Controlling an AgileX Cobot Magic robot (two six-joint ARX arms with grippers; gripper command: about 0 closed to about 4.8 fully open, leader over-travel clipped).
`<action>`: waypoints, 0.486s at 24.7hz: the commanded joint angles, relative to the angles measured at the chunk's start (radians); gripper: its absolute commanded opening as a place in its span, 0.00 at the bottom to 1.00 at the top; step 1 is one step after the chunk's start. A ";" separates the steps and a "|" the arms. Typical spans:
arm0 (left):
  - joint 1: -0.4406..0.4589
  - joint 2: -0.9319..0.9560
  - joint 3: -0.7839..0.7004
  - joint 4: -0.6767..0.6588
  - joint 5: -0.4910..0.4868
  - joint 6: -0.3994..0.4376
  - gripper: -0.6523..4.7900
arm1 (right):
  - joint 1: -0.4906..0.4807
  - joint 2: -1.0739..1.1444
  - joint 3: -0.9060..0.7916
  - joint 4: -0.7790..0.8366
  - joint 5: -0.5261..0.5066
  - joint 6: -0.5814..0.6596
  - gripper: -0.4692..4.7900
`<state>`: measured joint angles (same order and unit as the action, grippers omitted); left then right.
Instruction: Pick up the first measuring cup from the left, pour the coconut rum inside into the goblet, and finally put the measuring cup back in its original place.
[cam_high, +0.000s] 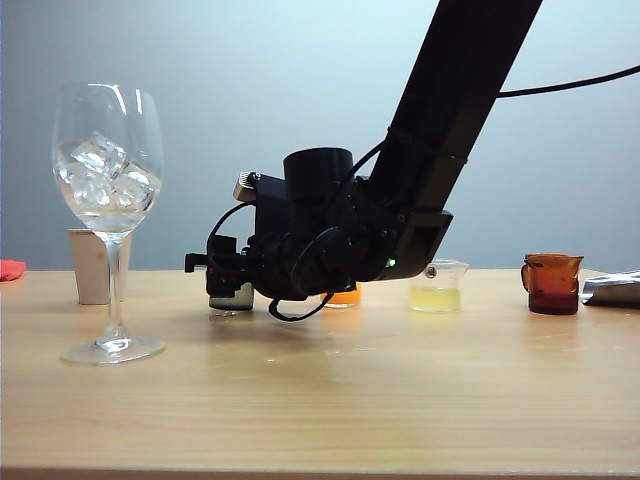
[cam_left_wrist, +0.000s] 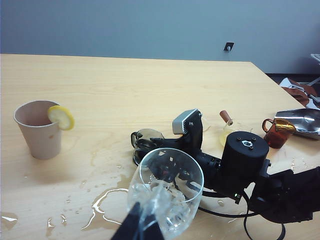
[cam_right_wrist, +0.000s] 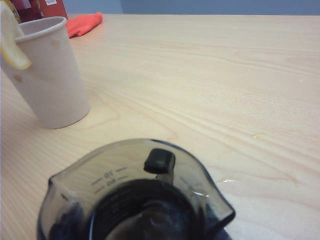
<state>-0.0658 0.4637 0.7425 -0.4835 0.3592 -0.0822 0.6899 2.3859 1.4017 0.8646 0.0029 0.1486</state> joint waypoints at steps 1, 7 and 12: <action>0.002 0.000 0.005 0.009 0.004 0.003 0.11 | 0.002 -0.005 0.001 0.008 -0.005 0.004 0.29; 0.002 0.000 0.005 0.005 0.004 0.003 0.11 | 0.002 -0.006 0.001 0.007 -0.005 0.004 0.12; 0.002 0.000 0.005 0.006 0.004 0.003 0.11 | 0.002 -0.024 0.001 0.008 -0.006 0.005 0.08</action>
<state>-0.0658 0.4637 0.7425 -0.4839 0.3592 -0.0822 0.6895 2.3821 1.4002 0.8623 0.0002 0.1490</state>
